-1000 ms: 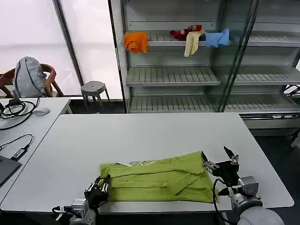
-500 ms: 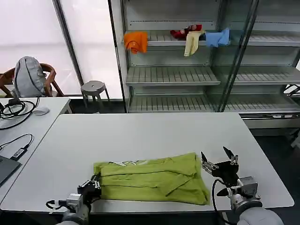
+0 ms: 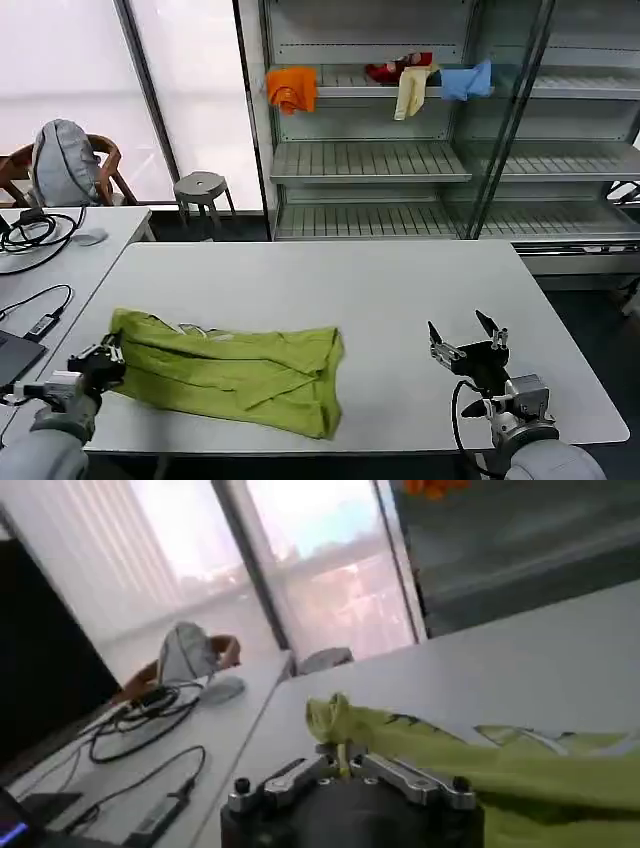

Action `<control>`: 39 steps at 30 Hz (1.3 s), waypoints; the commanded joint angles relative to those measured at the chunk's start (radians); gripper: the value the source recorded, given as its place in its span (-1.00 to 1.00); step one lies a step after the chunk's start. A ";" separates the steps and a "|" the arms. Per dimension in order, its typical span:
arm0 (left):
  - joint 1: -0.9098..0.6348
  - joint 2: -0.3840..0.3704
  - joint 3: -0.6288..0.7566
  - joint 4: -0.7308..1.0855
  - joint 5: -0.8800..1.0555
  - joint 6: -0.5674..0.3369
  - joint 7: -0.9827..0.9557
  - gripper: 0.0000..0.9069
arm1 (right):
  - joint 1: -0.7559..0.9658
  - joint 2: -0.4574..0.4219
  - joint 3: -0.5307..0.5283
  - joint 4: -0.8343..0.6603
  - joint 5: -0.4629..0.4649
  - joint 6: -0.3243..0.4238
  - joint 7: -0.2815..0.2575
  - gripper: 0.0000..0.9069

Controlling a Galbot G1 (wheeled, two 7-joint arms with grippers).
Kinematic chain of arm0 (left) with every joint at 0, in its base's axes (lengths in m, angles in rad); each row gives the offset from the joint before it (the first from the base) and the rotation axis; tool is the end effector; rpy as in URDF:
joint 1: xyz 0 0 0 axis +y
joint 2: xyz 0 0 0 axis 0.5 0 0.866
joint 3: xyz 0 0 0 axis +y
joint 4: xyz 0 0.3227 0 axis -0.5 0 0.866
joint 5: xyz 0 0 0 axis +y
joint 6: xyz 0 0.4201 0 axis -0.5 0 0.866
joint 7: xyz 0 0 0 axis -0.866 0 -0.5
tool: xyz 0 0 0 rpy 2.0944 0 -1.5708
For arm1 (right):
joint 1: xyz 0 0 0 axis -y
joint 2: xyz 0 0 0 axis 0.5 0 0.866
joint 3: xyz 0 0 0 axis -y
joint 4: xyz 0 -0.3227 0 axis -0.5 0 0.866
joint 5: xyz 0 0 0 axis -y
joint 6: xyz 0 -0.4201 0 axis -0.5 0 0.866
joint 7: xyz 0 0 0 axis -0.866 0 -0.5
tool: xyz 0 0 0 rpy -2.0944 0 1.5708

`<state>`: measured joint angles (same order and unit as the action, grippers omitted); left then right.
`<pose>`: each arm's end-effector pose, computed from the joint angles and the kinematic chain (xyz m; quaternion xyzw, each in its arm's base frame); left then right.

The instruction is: Fold and organize the clothes.

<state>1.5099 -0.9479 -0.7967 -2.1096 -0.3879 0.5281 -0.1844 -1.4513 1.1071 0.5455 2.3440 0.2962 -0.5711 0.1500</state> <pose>0.2972 0.1415 -0.1821 0.0814 -0.9671 -0.1651 0.1755 0.2672 -0.0190 -0.1396 0.0493 -0.9873 0.1009 0.1123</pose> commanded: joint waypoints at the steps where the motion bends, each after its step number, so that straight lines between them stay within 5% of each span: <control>1: 0.044 -0.042 0.018 -0.207 -0.066 0.046 0.057 -0.98 | -0.006 0.000 0.007 0.002 -0.005 0.001 0.001 1.00; 8: 0.034 -0.139 0.322 -0.326 -0.008 0.021 0.028 -0.98 | -0.026 -0.002 0.023 0.010 -0.015 0.002 0.001 1.00; 16: -0.073 -0.191 0.531 -0.251 0.113 -0.006 0.082 -0.98 | -0.038 0.003 0.045 0.017 -0.026 0.001 0.001 1.00; 37: -0.164 -0.189 0.631 -0.048 0.188 -0.046 0.138 -0.98 | -0.035 0.027 0.036 0.011 -0.043 -0.004 0.002 1.00; 38: -0.165 -0.190 0.633 -0.040 0.197 -0.055 0.137 1.00 | -0.035 0.027 0.036 0.011 -0.043 -0.004 0.002 1.00; 39: -0.166 -0.191 0.633 -0.027 0.195 -0.077 0.141 1.00 | -0.035 0.026 0.035 0.011 -0.043 -0.004 0.002 1.00</control>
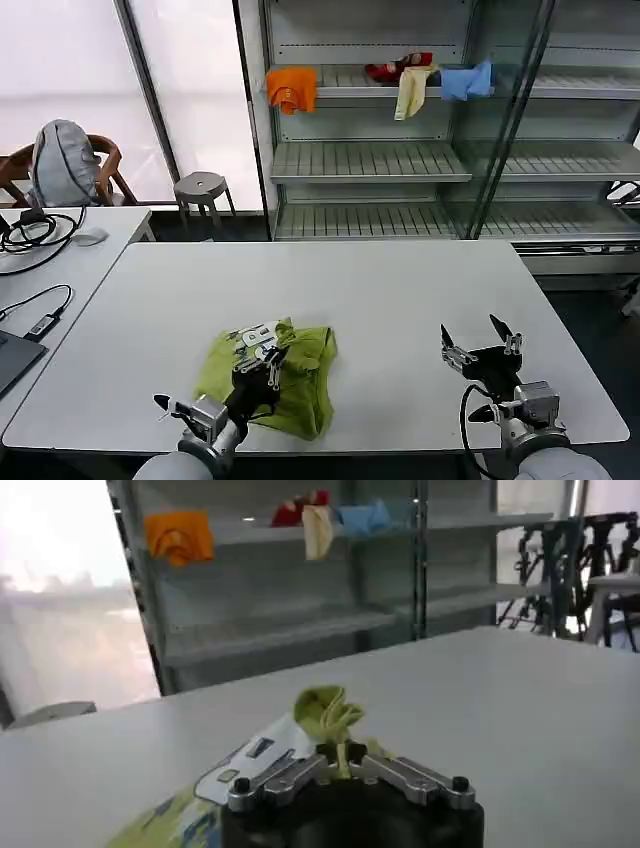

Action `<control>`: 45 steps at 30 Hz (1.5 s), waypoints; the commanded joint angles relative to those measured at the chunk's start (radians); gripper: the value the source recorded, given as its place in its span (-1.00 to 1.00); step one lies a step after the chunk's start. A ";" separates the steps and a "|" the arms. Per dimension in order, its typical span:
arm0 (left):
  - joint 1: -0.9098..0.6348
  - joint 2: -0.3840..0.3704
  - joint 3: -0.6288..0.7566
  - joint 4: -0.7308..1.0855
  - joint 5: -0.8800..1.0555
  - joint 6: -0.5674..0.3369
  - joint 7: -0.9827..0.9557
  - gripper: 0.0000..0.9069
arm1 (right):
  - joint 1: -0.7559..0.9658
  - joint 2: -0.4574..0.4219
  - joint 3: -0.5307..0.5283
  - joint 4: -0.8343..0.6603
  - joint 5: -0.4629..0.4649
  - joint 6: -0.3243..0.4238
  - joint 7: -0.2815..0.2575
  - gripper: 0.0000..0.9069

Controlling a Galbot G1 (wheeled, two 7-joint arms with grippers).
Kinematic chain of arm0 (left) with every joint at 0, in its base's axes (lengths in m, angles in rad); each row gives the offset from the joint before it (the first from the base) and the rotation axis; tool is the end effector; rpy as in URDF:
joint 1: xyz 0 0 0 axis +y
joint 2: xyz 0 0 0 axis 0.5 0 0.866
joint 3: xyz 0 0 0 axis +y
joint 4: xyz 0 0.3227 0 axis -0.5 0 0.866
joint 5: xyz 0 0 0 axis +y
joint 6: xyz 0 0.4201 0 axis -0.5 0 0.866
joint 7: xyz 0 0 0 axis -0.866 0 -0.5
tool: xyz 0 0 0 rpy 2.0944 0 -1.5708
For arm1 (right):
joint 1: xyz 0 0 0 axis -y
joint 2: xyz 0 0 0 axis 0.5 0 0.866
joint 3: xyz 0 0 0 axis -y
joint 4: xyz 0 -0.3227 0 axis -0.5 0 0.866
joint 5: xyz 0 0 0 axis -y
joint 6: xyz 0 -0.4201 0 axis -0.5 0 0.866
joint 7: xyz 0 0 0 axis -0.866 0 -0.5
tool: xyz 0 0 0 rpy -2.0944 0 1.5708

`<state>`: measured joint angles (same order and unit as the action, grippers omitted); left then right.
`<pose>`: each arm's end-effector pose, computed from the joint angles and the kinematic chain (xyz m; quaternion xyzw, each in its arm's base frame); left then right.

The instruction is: Fold and organize the clothes.

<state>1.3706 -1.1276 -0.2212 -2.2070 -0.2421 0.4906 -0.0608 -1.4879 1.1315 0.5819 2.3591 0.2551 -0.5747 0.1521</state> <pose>0.2712 -0.0596 -0.2060 -0.2046 -0.9652 -0.0716 0.1463 0.2610 -0.0262 -0.1398 0.0237 -0.9868 0.1119 0.1147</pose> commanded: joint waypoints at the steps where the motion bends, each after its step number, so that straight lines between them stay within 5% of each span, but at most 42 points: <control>1: -0.026 -0.012 0.059 0.079 0.047 -0.064 0.020 1.00 | 0.002 0.001 -0.002 -0.004 -0.002 -0.001 -0.001 1.00; 11: -0.021 -0.032 0.052 -0.002 -0.169 -0.175 0.050 1.00 | 0.011 -0.001 -0.007 -0.012 -0.001 -0.001 -0.002 1.00; 20: 0.037 0.025 -0.205 -0.076 -0.158 -0.187 -0.007 1.00 | 0.030 0.000 -0.020 -0.012 0.001 0.001 -0.005 1.00; 25: 0.105 0.054 -0.306 -0.024 -0.147 0.015 -0.213 1.00 | 0.040 0.000 -0.024 -0.011 0.002 0.003 -0.007 1.00; 29: 0.144 0.039 -0.296 0.025 -0.135 0.078 -0.233 1.00 | 0.042 0.003 -0.031 -0.012 0.002 0.004 -0.007 1.00; 45: 0.064 0.010 -0.214 0.115 -0.230 0.059 -0.216 1.00 | 0.009 -0.003 -0.021 0.011 -0.001 0.004 -0.006 1.00</control>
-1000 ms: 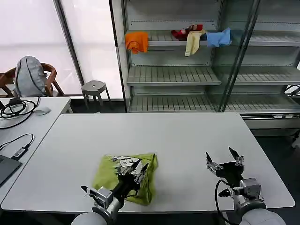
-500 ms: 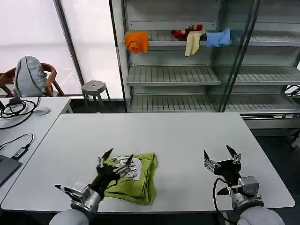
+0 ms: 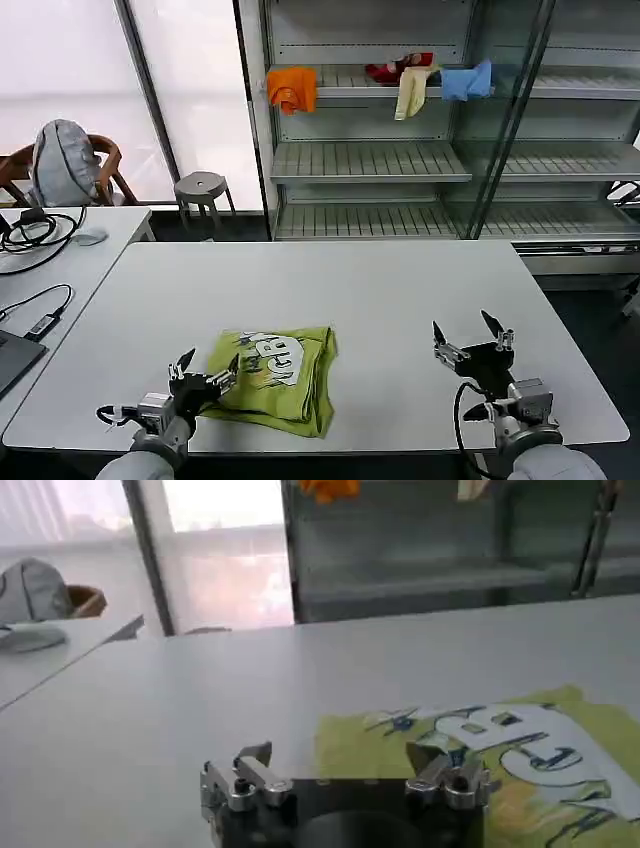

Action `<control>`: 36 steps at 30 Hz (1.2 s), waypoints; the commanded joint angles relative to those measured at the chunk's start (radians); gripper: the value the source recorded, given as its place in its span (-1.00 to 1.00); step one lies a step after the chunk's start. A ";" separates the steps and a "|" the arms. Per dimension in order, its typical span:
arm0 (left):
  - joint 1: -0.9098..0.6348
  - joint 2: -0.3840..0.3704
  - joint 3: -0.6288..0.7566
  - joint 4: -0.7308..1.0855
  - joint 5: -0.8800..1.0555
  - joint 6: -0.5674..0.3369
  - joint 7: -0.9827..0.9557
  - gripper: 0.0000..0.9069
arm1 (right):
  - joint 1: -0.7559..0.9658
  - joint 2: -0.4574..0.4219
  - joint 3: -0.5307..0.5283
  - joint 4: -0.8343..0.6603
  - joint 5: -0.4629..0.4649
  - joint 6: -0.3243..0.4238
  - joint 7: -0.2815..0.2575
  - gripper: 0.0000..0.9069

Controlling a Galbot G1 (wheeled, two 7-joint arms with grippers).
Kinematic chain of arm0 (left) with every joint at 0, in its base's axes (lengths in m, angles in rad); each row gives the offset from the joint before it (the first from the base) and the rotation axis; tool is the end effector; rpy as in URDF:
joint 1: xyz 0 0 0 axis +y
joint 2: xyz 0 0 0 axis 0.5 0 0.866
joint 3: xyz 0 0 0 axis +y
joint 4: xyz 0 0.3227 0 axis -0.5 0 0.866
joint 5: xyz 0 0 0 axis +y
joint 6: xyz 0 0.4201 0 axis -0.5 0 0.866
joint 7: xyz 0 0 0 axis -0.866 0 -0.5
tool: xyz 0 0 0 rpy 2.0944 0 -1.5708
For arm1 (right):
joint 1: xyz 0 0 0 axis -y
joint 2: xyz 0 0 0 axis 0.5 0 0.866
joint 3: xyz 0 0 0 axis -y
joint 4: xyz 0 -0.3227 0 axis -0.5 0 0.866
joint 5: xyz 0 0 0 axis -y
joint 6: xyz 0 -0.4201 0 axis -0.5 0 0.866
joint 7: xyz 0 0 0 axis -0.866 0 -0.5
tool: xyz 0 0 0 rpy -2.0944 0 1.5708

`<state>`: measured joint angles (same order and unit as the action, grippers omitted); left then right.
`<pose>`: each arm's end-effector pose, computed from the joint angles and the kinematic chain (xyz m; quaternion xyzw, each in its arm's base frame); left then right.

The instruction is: Fold and organize the clothes.

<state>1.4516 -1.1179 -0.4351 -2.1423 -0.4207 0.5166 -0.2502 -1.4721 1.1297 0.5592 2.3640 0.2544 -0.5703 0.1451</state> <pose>0.2844 0.0137 -0.2300 -0.0356 -0.9762 -0.0383 0.2104 0.2615 -0.0195 -0.1366 0.0376 -0.9876 0.1090 0.1064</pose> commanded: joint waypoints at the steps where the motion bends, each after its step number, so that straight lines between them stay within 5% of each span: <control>1: -0.024 0.000 0.002 0.065 -0.039 0.030 -0.027 1.00 | -0.007 -0.001 0.001 0.006 -0.001 0.000 0.001 1.00; 20: 0.000 -0.003 -0.015 0.116 -0.290 -0.097 0.041 1.00 | -0.007 0.004 -0.005 -0.001 -0.005 0.000 0.000 1.00; 21: 0.002 -0.004 -0.013 0.123 -0.292 -0.098 0.042 0.89 | -0.007 0.004 -0.005 -0.001 -0.005 0.000 0.000 1.00; 22: 0.007 -0.007 -0.010 0.126 -0.296 -0.100 0.042 -0.16 | -0.007 0.004 -0.005 0.000 -0.005 0.000 0.000 1.00; 23: 0.011 -0.008 -0.008 0.124 -0.298 -0.102 0.042 -0.60 | -0.008 0.004 -0.004 0.000 -0.005 0.000 0.000 1.00; 25: 0.024 -0.010 -0.001 0.110 -0.301 -0.110 0.044 -0.96 | -0.009 0.004 -0.002 0.000 -0.005 0.000 0.000 1.00; 36: 0.034 -0.011 0.008 0.110 -0.253 -0.124 0.046 -0.96 | -0.009 0.005 -0.004 -0.002 -0.005 -0.001 0.000 1.00</control>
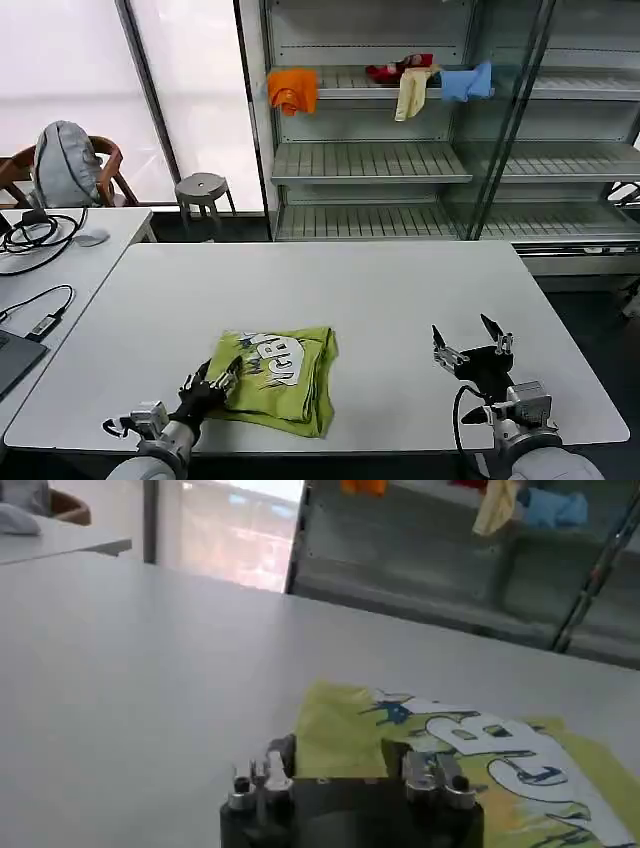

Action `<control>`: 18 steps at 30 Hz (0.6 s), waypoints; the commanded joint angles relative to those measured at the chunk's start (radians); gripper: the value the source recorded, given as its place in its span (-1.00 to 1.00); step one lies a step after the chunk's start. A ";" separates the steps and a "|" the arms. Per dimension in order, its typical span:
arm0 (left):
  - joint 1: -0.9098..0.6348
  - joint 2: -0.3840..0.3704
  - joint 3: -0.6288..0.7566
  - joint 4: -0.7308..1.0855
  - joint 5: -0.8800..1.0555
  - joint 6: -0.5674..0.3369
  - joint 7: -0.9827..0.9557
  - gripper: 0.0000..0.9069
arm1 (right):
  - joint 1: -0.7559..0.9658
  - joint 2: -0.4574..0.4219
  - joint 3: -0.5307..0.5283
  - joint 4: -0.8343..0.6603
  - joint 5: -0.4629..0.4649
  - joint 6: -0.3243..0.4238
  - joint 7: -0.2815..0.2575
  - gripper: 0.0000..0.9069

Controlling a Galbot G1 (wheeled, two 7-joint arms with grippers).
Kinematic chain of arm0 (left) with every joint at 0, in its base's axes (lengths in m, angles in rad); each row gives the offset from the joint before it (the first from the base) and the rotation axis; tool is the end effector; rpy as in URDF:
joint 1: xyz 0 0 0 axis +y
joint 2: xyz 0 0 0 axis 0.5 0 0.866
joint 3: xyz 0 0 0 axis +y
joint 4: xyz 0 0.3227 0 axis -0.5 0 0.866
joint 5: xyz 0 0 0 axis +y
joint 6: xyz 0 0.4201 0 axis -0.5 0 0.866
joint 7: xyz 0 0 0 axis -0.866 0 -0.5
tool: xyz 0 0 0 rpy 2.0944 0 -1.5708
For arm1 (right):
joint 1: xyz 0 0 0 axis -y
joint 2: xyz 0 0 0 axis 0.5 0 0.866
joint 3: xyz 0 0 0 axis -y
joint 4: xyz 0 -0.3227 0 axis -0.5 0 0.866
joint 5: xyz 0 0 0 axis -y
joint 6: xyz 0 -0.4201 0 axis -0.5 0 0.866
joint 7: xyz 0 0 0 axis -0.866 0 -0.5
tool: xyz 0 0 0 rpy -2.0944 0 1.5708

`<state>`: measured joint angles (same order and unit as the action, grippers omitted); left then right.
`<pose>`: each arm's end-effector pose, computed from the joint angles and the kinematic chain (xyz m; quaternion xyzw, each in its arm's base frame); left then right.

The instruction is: Fold and organize the clothes.

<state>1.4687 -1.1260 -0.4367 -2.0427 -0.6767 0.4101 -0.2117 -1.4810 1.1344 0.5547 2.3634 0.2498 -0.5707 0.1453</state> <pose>0.2858 0.0274 -0.2738 -0.0577 -0.9639 0.0985 0.2406 0.2601 -0.0183 -0.1397 0.0382 -0.9871 0.1080 0.1115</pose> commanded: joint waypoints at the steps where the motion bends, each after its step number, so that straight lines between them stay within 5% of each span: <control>1: 0.017 -0.004 0.012 0.010 0.004 -0.021 0.008 -0.96 | -0.001 0.000 0.000 -0.001 0.000 -0.001 0.000 1.00; 12: -0.004 -0.017 0.010 0.006 0.028 -0.038 0.019 -0.98 | -0.002 0.003 -0.008 0.002 -0.003 -0.002 0.001 1.00; 18: -0.035 0.021 -0.108 -0.039 0.024 0.009 0.009 -0.98 | 0.004 -0.003 -0.007 0.002 -0.002 -0.002 0.000 1.00</control>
<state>1.4565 -1.1369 -0.4356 -2.0402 -0.6594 0.3856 -0.1905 -1.4803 1.1338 0.5467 2.3651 0.2463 -0.5726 0.1454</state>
